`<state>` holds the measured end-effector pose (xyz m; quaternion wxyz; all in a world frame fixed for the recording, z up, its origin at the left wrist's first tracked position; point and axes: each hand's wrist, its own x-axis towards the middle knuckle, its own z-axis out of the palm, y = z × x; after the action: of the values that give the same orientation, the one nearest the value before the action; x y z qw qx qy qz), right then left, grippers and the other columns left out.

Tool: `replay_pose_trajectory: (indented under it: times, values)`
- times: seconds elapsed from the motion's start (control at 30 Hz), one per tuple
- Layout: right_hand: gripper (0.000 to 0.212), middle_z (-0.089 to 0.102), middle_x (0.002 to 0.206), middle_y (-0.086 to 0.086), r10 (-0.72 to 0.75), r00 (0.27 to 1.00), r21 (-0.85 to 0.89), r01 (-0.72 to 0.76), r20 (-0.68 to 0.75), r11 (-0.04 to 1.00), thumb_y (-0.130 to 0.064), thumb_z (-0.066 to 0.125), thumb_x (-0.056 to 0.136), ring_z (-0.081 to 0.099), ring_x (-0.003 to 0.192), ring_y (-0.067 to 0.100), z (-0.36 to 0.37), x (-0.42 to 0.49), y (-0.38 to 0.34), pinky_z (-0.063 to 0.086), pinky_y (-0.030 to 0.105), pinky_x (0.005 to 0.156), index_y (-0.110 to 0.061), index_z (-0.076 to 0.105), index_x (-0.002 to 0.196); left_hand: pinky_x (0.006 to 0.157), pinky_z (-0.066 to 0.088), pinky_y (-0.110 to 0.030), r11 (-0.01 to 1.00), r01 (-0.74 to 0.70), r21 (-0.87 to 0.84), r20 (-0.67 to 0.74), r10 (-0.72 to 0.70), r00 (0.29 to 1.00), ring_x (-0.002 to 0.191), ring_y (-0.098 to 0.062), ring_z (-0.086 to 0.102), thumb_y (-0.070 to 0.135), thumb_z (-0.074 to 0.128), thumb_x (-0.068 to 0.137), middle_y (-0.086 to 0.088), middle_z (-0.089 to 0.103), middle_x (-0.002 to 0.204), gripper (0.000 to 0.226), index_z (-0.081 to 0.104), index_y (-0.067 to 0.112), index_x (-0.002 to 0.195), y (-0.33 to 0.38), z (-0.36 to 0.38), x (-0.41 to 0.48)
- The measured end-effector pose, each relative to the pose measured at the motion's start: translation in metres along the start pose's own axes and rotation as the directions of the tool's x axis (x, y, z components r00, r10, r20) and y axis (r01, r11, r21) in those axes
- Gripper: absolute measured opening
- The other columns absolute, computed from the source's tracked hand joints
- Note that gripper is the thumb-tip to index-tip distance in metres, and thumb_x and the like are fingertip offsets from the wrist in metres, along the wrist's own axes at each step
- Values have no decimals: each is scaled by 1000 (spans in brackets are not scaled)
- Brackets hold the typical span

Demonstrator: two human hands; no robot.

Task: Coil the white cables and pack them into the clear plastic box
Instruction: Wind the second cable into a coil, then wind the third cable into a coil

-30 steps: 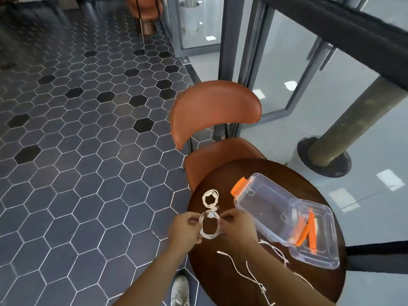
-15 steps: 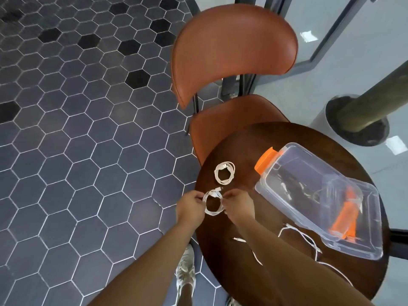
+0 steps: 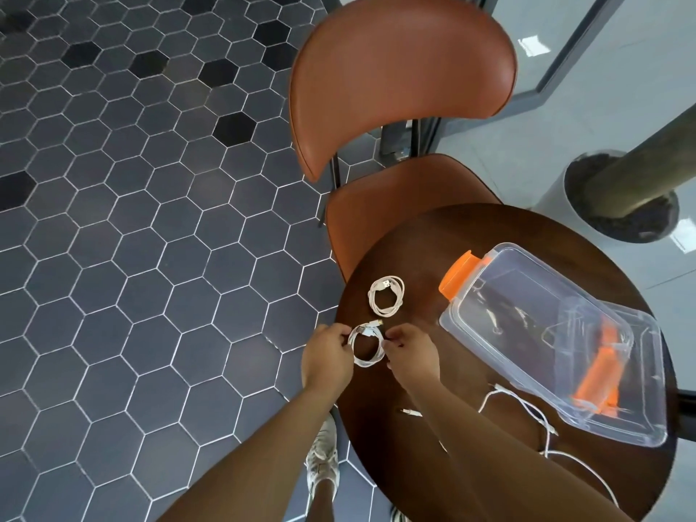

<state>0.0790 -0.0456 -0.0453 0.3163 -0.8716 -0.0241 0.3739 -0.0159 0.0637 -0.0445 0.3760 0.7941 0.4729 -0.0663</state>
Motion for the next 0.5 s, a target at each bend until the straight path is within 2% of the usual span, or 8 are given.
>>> replay_pose_trajectory:
  times: [0.13,0.27,0.4,0.5]
  values:
    - [14,72,86,-9,-5,1000,67,4,23,998,-20,61,80,72,83,21,-15,-11,7,61,46,81,-34,64,79,79,46,-26,996,-55,72,21,54,998,100,-22,67,20,62,93,-2,63,116,27,70,21,119,7,-5,-14]
    - [11,73,85,-7,-56,998,96,54,15,994,-22,62,82,72,82,21,-39,-32,13,61,45,82,-31,68,85,85,49,-30,984,-121,127,51,116,992,102,-23,67,20,61,93,-1,63,118,28,69,22,120,18,-11,-37]
    - [13,73,75,-3,-14,1000,167,15,-5,986,-17,61,84,69,64,20,-69,-66,37,62,45,73,-27,68,84,92,50,-33,981,-160,109,105,149,983,103,-24,66,15,61,89,-3,67,113,29,72,21,116,31,-6,-71]
    - [12,75,81,-2,14,999,85,-10,-37,996,-21,60,82,71,76,25,-90,-88,70,60,40,76,-27,70,87,96,49,-33,960,-235,155,219,198,955,108,-21,64,18,61,89,-1,65,116,31,69,23,119,36,8,-100]
